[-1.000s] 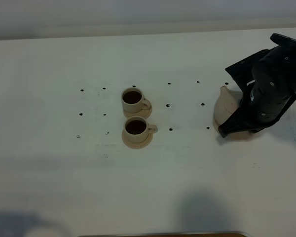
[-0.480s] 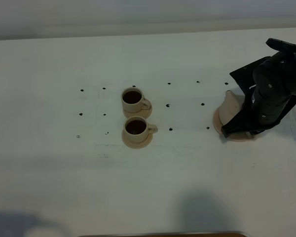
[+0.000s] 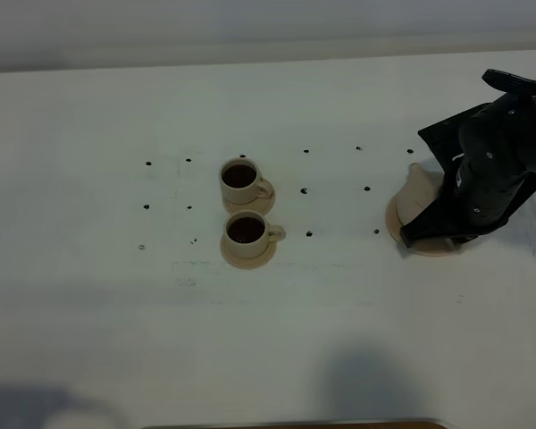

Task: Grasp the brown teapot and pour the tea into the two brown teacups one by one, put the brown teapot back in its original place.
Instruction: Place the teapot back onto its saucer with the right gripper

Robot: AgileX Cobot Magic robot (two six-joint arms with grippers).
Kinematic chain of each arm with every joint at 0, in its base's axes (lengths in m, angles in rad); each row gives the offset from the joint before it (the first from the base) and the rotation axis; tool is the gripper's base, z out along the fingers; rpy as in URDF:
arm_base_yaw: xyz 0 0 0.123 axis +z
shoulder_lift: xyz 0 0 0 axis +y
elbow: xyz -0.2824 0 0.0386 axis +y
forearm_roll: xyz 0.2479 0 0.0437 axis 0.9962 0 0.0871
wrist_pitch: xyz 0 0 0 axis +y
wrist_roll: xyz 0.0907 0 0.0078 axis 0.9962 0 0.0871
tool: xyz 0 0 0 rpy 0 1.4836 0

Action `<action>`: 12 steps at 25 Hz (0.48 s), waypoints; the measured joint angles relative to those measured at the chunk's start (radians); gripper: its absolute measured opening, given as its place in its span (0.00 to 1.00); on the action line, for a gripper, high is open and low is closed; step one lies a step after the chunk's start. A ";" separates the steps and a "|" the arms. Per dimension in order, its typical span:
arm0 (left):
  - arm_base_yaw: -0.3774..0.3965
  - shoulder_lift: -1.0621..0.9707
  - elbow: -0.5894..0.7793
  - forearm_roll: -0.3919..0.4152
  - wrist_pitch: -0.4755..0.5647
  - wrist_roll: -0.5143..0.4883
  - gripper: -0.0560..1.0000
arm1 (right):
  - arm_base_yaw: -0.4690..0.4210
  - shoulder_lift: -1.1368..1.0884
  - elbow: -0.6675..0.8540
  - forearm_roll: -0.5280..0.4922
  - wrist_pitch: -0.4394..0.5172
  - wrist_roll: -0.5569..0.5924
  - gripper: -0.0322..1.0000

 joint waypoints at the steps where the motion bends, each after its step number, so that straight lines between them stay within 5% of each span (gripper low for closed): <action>1: 0.000 0.000 0.000 0.000 0.000 0.000 0.50 | 0.000 0.003 0.000 0.001 -0.001 0.002 0.23; 7: 0.000 0.000 0.000 0.000 0.000 0.000 0.50 | 0.000 0.007 0.000 0.004 -0.001 0.041 0.60; 12: 0.000 0.000 0.000 0.000 0.000 0.000 0.50 | -0.001 -0.001 0.000 0.004 0.018 0.056 0.67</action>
